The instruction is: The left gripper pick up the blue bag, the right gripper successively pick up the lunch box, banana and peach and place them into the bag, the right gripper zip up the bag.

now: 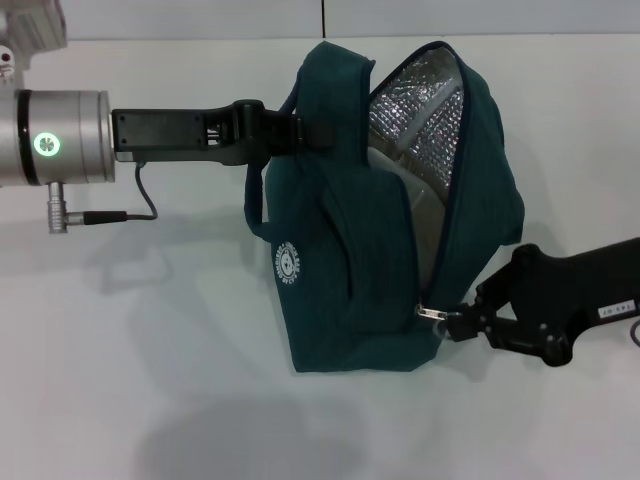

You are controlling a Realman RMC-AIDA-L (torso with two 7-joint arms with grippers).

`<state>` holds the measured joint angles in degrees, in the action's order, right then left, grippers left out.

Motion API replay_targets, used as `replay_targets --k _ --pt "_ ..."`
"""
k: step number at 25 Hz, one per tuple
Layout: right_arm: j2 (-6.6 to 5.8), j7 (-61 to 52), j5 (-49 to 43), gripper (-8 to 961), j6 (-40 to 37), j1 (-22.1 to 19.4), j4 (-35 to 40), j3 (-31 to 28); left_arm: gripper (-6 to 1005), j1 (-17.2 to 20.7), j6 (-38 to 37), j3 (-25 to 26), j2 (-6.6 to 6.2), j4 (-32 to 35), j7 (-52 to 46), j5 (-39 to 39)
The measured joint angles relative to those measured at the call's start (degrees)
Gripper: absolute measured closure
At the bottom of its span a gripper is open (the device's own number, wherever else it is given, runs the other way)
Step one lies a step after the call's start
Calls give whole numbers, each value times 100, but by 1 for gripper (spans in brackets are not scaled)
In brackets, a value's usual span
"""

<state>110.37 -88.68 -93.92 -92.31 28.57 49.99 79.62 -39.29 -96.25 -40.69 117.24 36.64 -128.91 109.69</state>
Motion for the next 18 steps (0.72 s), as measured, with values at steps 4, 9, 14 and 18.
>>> replay_targets --k 4,9,14,18 --pt "3 -247 -239 918 -115 92 203 -162 967 0 3 0 -5 0 4 0" --pt "51 -344 -394 918 -228 184 332 -281 967 -8 5 0 -8 0 5 0" --pt "75 -346 -374 917 -228 198 385 -355 968 -13 31 0 -9 2 6 0" --pt "184 -319 -394 916 -436 200 396 -646 968 -31 70 0 -9 -1 6 0"
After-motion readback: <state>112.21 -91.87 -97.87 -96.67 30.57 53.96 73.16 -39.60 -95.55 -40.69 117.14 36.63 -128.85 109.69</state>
